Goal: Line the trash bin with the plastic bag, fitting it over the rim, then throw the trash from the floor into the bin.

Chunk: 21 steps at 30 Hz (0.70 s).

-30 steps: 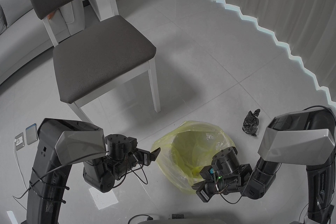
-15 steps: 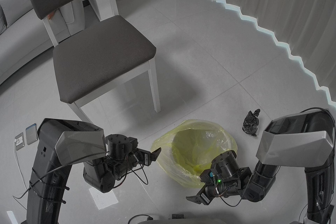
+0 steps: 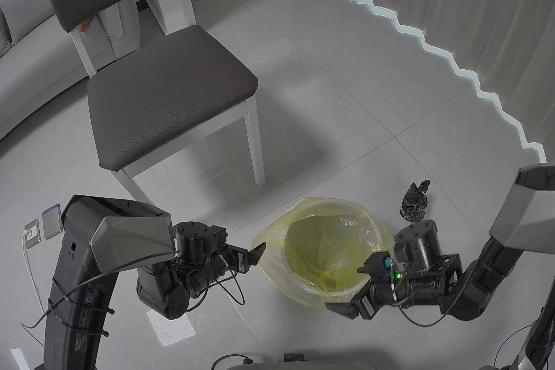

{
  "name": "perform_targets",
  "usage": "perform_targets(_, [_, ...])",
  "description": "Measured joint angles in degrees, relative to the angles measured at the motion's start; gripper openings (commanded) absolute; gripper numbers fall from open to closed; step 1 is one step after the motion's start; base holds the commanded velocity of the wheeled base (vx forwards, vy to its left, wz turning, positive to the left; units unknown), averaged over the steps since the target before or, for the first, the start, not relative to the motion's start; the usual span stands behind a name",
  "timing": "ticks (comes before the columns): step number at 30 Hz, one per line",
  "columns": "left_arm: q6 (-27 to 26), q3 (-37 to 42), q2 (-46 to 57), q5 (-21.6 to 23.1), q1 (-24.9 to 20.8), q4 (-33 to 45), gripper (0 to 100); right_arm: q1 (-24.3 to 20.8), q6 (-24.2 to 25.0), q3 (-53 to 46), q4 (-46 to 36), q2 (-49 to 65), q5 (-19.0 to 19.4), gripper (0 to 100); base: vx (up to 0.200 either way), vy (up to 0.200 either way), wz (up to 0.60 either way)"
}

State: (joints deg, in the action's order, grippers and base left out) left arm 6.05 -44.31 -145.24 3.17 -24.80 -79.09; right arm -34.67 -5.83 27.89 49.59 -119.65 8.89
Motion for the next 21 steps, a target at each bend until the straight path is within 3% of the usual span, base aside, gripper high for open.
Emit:
perform_targets(10, [0.0, 1.27, 0.98, -0.2, 0.07, -1.82, 100, 7.78, -1.58, 15.74, -2.0, 2.12, -0.05, 100, 0.0, 0.0, 0.0])
perform_targets(21, [0.66, 3.05, 3.73, -0.13, 0.66, -2.85, 100, 16.29, -7.69, 31.37, -17.41, -4.72, -3.47, 100, 0.0, 0.0, 0.0])
